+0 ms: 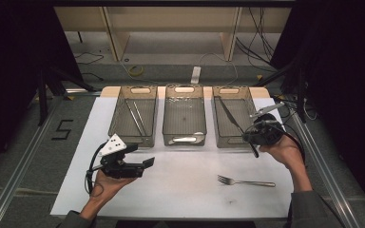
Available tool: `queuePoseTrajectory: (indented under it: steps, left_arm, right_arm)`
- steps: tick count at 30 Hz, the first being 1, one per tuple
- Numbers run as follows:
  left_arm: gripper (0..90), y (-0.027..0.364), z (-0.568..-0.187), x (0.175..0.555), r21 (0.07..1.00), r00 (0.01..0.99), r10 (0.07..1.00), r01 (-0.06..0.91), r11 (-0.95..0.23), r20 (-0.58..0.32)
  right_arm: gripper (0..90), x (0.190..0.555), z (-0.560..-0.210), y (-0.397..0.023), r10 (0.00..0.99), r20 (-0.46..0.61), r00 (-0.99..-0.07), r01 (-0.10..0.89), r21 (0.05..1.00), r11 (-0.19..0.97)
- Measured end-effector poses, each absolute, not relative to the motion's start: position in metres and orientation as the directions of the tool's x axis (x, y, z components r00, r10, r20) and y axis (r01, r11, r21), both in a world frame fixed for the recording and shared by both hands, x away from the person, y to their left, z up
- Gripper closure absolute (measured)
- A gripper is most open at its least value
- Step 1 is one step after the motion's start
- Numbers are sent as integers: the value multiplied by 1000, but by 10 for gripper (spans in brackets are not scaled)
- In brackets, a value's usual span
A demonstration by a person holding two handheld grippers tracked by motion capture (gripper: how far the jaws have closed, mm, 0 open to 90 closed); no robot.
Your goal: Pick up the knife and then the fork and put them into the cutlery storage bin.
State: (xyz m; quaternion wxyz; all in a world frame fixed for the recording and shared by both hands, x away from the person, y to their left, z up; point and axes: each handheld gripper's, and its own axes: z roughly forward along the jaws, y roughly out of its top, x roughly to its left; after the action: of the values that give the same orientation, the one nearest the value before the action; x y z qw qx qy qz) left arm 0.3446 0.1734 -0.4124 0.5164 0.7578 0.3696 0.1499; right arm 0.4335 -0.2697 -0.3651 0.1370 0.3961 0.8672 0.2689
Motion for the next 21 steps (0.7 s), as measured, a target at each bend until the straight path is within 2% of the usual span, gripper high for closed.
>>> queuePoseTrajectory:
  steps: [21]
  left_arm:
    - [164,175,-411,344,902,677,720,394,-179,-153]
  right_arm:
    - [806,494,-351,-254,812,14,-583,672,570,473]
